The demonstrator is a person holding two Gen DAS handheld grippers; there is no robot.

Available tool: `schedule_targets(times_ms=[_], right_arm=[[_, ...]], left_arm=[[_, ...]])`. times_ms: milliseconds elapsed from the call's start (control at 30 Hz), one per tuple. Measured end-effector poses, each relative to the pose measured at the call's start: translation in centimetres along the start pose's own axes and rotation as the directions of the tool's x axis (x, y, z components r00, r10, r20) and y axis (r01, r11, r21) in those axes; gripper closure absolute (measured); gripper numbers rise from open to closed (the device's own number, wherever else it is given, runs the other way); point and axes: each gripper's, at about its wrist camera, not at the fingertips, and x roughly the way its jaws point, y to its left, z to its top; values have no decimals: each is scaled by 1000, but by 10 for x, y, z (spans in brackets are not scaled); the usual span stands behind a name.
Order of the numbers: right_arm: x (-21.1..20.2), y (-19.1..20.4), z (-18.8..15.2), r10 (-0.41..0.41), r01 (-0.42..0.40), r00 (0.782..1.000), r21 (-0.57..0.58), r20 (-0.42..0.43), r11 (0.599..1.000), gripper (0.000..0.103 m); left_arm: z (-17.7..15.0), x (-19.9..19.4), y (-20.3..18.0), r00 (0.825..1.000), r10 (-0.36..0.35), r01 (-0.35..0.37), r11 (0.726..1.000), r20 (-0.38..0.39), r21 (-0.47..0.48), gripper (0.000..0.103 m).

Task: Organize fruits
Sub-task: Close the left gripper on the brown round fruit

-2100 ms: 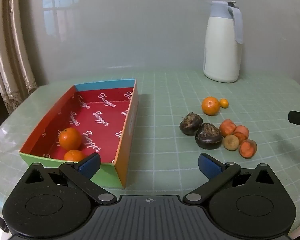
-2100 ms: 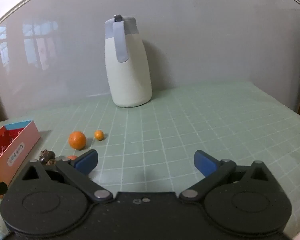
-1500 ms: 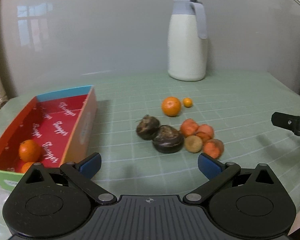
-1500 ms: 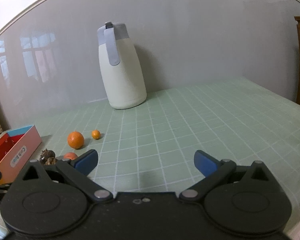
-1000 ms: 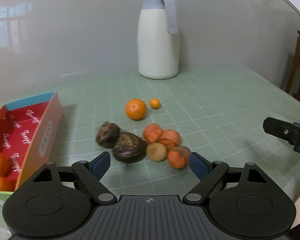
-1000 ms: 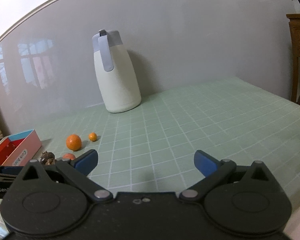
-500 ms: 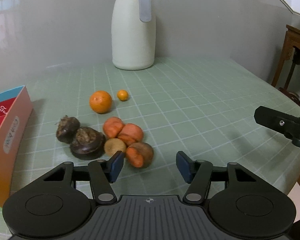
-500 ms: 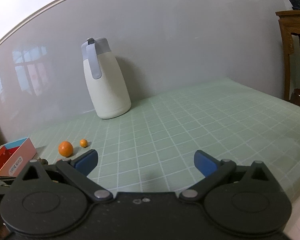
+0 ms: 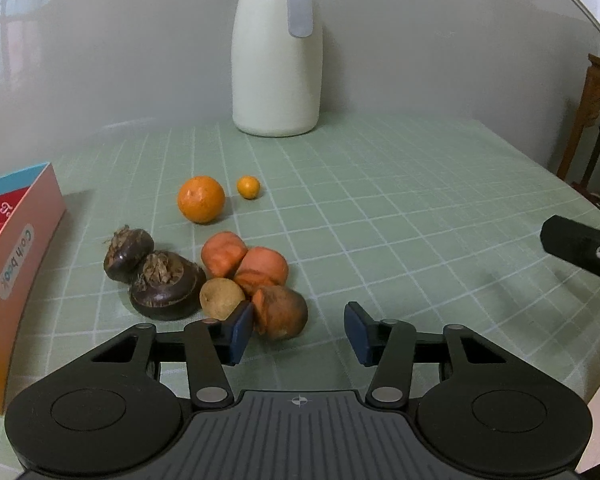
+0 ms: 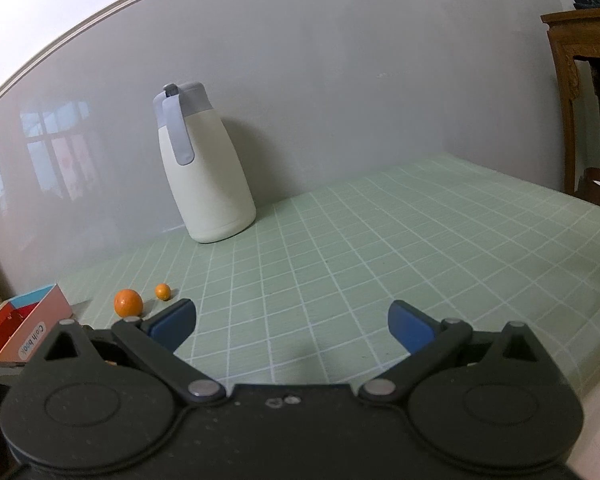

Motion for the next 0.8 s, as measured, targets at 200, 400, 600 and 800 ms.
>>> schedule_targets(times_ms=[200, 400, 600, 800], right_arm=[[-1, -1, -1, 5, -5, 1000, 5, 3, 1000, 0], [-3, -2, -1, 8, -8, 1000, 6, 5, 1000, 0], [-2, -1, -1, 13, -13, 1000, 11, 0, 1000, 0], [-3, 0, -1, 18, -18, 1000, 13, -1, 1000, 0]], left_arm=[[-4, 3, -1, 1000, 12, -12, 1000, 1, -2, 58], [-4, 3, 0, 1000, 17, -17, 1000, 12, -11, 62], [-5, 2, 1, 999, 22, -21, 1000, 23, -18, 69], [-7, 1, 3, 999, 22, -21, 999, 34, -30, 74]])
